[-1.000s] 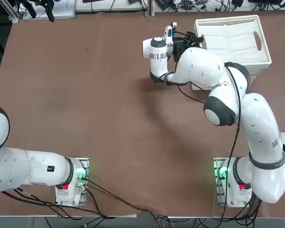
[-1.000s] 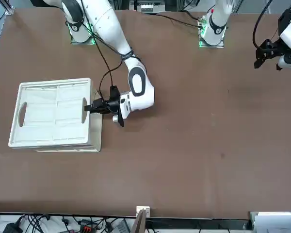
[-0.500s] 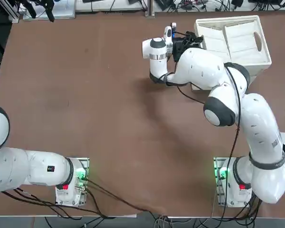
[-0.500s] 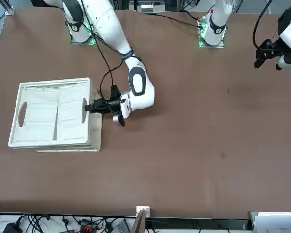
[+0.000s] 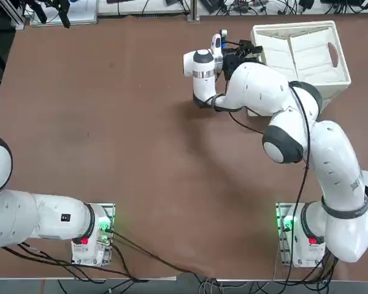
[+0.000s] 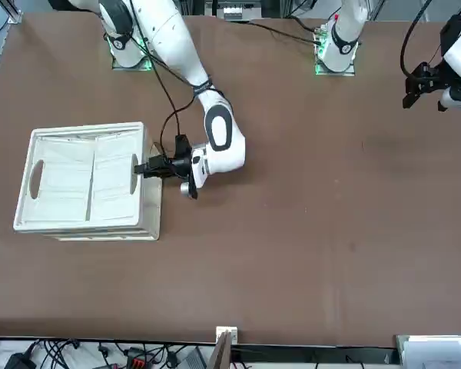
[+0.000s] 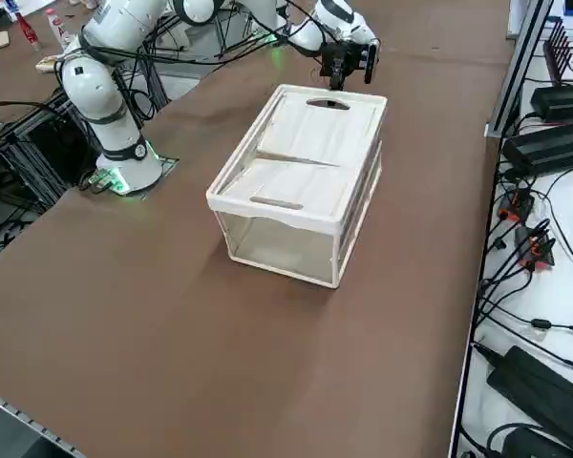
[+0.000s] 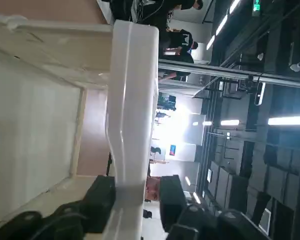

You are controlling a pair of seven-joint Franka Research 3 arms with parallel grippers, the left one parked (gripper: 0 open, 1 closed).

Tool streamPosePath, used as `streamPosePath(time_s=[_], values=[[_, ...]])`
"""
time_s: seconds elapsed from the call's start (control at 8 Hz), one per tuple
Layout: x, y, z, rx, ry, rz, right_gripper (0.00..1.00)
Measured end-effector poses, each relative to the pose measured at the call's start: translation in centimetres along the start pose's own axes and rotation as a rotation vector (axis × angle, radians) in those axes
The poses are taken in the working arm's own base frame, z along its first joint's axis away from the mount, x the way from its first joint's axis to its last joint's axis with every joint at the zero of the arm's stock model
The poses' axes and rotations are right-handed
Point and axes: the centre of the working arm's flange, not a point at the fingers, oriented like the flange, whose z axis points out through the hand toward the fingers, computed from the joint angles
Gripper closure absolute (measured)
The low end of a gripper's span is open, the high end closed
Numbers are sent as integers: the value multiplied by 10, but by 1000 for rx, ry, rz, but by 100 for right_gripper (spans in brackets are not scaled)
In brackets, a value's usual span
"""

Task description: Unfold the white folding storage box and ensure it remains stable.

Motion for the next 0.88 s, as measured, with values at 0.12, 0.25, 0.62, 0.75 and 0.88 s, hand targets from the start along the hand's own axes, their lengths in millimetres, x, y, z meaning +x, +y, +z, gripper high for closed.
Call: streamPosePath(time_s=[0.12, 0.25, 0.62, 0.75, 0.88], values=[[1, 4, 1, -3, -5, -15, 33], [2, 8, 1, 3, -5, -21, 28], [5, 44, -10, 111, -19, -36, 20], [1, 71, -21, 139, -10, -31, 20], [-4, 85, -28, 176, -5, -35, 20]])
